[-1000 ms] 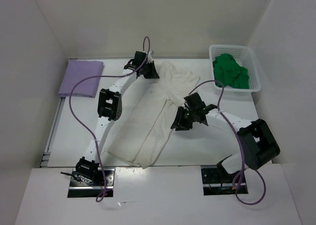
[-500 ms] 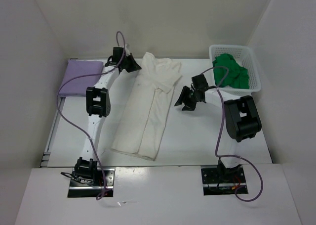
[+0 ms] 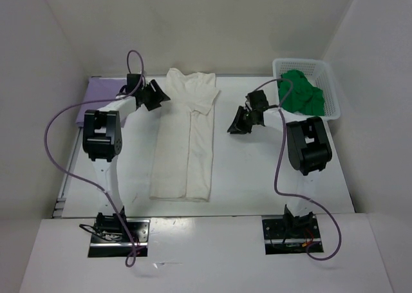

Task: Fold and stack the t-shirts
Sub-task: Rotate the tshirt 90 degrees

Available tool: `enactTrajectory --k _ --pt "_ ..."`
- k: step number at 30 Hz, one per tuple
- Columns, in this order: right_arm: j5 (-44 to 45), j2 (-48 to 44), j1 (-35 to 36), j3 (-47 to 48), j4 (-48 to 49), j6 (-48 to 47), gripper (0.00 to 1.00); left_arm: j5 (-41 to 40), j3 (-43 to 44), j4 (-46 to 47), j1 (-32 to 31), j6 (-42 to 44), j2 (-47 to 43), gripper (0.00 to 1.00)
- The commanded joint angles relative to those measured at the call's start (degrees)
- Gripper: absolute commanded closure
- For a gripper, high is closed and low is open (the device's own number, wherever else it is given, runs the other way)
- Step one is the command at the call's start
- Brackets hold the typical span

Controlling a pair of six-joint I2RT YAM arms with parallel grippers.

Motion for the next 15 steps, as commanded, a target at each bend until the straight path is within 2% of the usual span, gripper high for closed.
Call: enactTrajectory --k 1,3,4,6,7,8,9,11,13,15 --pt "-3.11 -9.04 4.09 -7.04 -0.34 -0.92 0.78 -2.45 -13.50 4.34 -0.41 1.40 -12.56 0.32" --pt "-2.16 -14.48 8.38 -13.26 1.06 1.27 0.79 -3.60 -20.13 4.34 -0.41 2.01 -17.51 0.36" --pt "-1.63 -16.24 10.06 -15.22 2.90 2.15 0.79 -4.38 -23.21 3.64 -0.41 2.01 -22.14 0.45" --pt "-0.83 -19.94 15.40 -20.41 4.84 5.48 0.75 -5.00 -31.74 2.06 -0.41 2.01 -26.74 0.53" --pt "0.30 -20.47 16.92 -21.55 6.24 6.37 0.69 -5.70 -34.37 0.83 -0.41 2.01 -31.29 0.57" --pt "1.79 -21.09 18.15 -23.83 7.04 7.16 0.54 -5.71 -36.84 -0.05 -0.41 2.01 -33.42 0.62" --pt "1.81 -21.09 18.95 -24.81 7.74 8.13 0.51 -6.75 -40.86 -1.28 -0.41 2.01 -35.36 0.64" --pt "2.33 -21.09 18.95 -27.09 10.89 9.81 0.46 -6.77 -44.58 -4.18 -0.41 2.01 -40.98 0.68" --pt "2.85 -21.09 19.48 -27.10 10.91 10.34 0.46 -6.77 -48.35 -7.68 -0.41 -0.42 -45.82 0.74" --pt "2.34 -19.87 19.48 -26.58 10.91 9.29 0.46 -9.22 -49.69 -11.98 -1.11 -2.81 -50.55 0.74"
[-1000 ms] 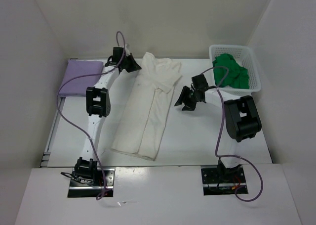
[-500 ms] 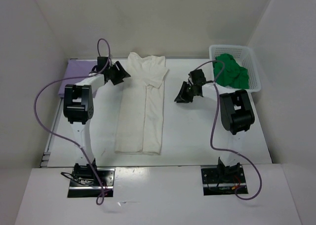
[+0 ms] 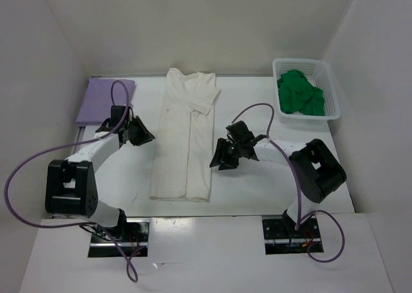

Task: Fold and stack the t-shirts
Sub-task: Rotate the tshirt 90 degrees

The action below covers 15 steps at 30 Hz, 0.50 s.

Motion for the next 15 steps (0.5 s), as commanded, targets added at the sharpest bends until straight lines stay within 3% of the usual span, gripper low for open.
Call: enactTrajectory --k 1,3,4,6,11,12,15 --pt "1.61 0.53 -0.39 0.44 5.03 0.91 0.46 -0.32 -3.57 -6.56 -0.28 -2.14 -7.19 0.74" --pt "1.00 1.84 -0.39 0.44 5.73 1.43 0.49 2.59 -4.29 -8.84 -0.28 -0.13 -11.50 0.74" --pt "0.39 2.46 -0.39 0.44 5.74 1.44 0.51 3.47 -4.98 -9.38 -0.28 -0.64 -12.99 0.84" --pt "-0.23 3.86 -0.39 0.44 6.97 2.14 0.58 3.57 -9.98 -7.12 -0.28 -2.40 -18.78 0.85" --pt "1.61 6.68 0.14 1.49 6.37 2.23 0.80 3.05 -15.45 -11.82 -0.28 -5.48 -23.29 0.73" --pt "2.31 7.21 0.14 1.49 6.35 1.71 0.85 3.04 -16.32 -11.85 -1.85 -6.52 -23.29 0.64" --pt "1.71 6.52 -3.02 0.71 6.35 1.70 0.94 3.75 -16.94 -12.99 -3.53 -7.24 -21.71 0.49"
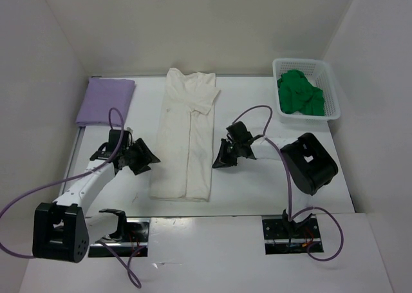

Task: Fold and stack the t-shirts
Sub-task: Rotate the tshirt 90 degrees

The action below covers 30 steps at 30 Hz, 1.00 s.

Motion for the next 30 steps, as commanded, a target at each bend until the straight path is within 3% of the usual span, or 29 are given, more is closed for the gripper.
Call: enactTrajectory --k 1,2,4,5,6,9,13,14,15,16,20,23,28,30 --pt "2.11 -0.89 -2.58 -0.45 0.65 -0.88 0.96 0.32 -0.62 -2.97 -2.68 -2.71 1.50 0.36" --pt "3.33 -1.87 -3.28 -0.46 -0.66 -1.57 0.96 -1.52 -0.62 -3.76 -3.47 -3.24 1.51 0.28" --pt "3.87 -4.58 -3.29 -0.46 -2.60 -2.11 0.87 -2.24 -0.62 -3.77 -4.09 -3.76 0.99 0.09" --pt "2.74 -5.47 -3.29 -0.46 -2.61 -2.80 0.79 -3.19 -0.62 -3.77 -4.09 -3.77 0.46 0.05" --pt "1.77 -6.09 -2.77 -0.98 -2.61 -2.81 0.61 -3.90 -0.62 -3.77 -4.09 -4.29 0.46 0.02" --pt "-1.13 -5.40 -2.76 -0.99 -1.12 -3.34 0.46 -4.44 -2.10 -1.76 -4.09 -4.82 0.46 0.00" --pt "-2.81 0.22 -2.24 0.41 1.43 -2.72 0.45 -2.43 -4.74 2.27 -4.09 -4.82 0.46 0.00" --pt "-2.81 2.23 -2.24 1.20 2.13 -1.94 0.45 -2.41 -4.75 2.29 -4.09 -4.82 0.46 0.04" --pt "-2.81 3.21 -2.24 1.82 2.83 -1.41 0.48 -1.80 -5.27 2.29 -4.09 -4.82 1.06 0.19" --pt "-2.81 4.35 -2.24 2.61 2.84 -1.40 0.52 -1.80 -5.27 2.29 -4.09 -4.82 1.07 0.27" --pt "-1.84 7.26 -2.24 6.74 2.84 -0.79 0.73 -1.80 -5.27 2.29 -5.32 -4.30 1.59 0.44" --pt "0.70 7.10 -3.11 7.88 0.66 -0.79 0.96 -2.41 -5.27 1.77 -7.51 -4.30 2.13 0.50" --pt "3.61 -0.46 -7.59 3.51 -3.56 -4.11 1.00 -4.08 -5.27 0.62 -9.72 -4.82 0.89 0.52" --pt "4.14 -2.04 -7.60 2.27 -4.80 -4.66 0.96 -4.08 -5.27 0.62 -10.94 -5.35 1.51 0.52"
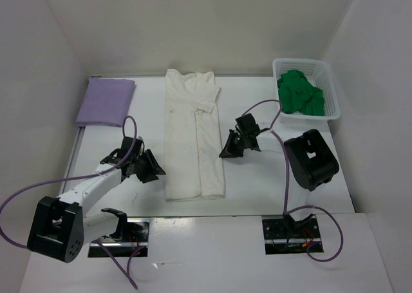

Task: Fold and stack the t-shirts
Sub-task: Rotate the tshirt 90 degrees, then grab the bottom of the folded rectangular tshirt with both arms

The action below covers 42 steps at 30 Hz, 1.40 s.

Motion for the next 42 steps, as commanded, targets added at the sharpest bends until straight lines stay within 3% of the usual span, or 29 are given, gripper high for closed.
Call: enactTrajectory --k 1,2,4,5,7,13,17,22,30,37,40,42 --pt "3.92 -5.96 -1.15 -3.43 -4.41 -2.95 0.96 -0.20 -0.18 -0.62 -1.81 -1.22 0.37 0.52" --pt "4.61 -6.67 -1.15 -4.32 -4.41 -2.95 0.96 -0.19 -0.18 -0.63 -2.60 -1.74 0.38 0.52" --pt "3.40 -8.69 -1.15 -5.82 -3.89 -2.43 0.77 -0.89 -0.18 -2.38 -5.50 -3.31 -0.23 0.52" --pt "2.52 -9.31 -1.15 -6.52 -4.67 -2.42 0.56 -1.59 -0.18 -3.43 -7.33 -3.94 -1.02 0.52" --pt "2.51 -12.81 -1.15 -7.13 -6.17 -2.42 0.48 -1.60 -1.49 -4.14 -8.75 -5.78 -2.42 0.51" --pt "0.76 -23.00 -1.15 -12.23 -10.74 0.82 0.48 1.04 -4.92 -5.45 -13.67 -9.12 -3.84 0.49" --pt "2.69 -29.34 5.51 -17.67 -11.80 6.60 0.48 0.43 -6.59 -7.31 -15.79 -11.84 -8.13 0.49" --pt "2.61 -35.75 7.37 -26.19 -11.01 12.68 0.48 2.79 -8.79 -4.68 -15.79 -12.56 -8.68 0.48" --pt "1.56 -36.30 9.57 -29.37 -9.08 14.89 0.54 4.11 -8.79 -2.22 -15.79 -11.33 -5.70 0.47" --pt "0.93 -34.80 10.19 -31.66 -5.48 16.64 0.62 4.73 -8.27 -1.15 -15.79 -10.19 -4.28 0.62" --pt "-0.39 -35.32 10.71 -32.19 -4.33 16.65 0.62 5.25 -8.88 -1.15 -15.79 -10.19 -4.28 0.63" --pt "-1.00 -36.73 10.71 -31.67 -4.33 17.17 0.55 5.26 -8.88 -1.15 -15.79 -10.19 -4.90 0.64"
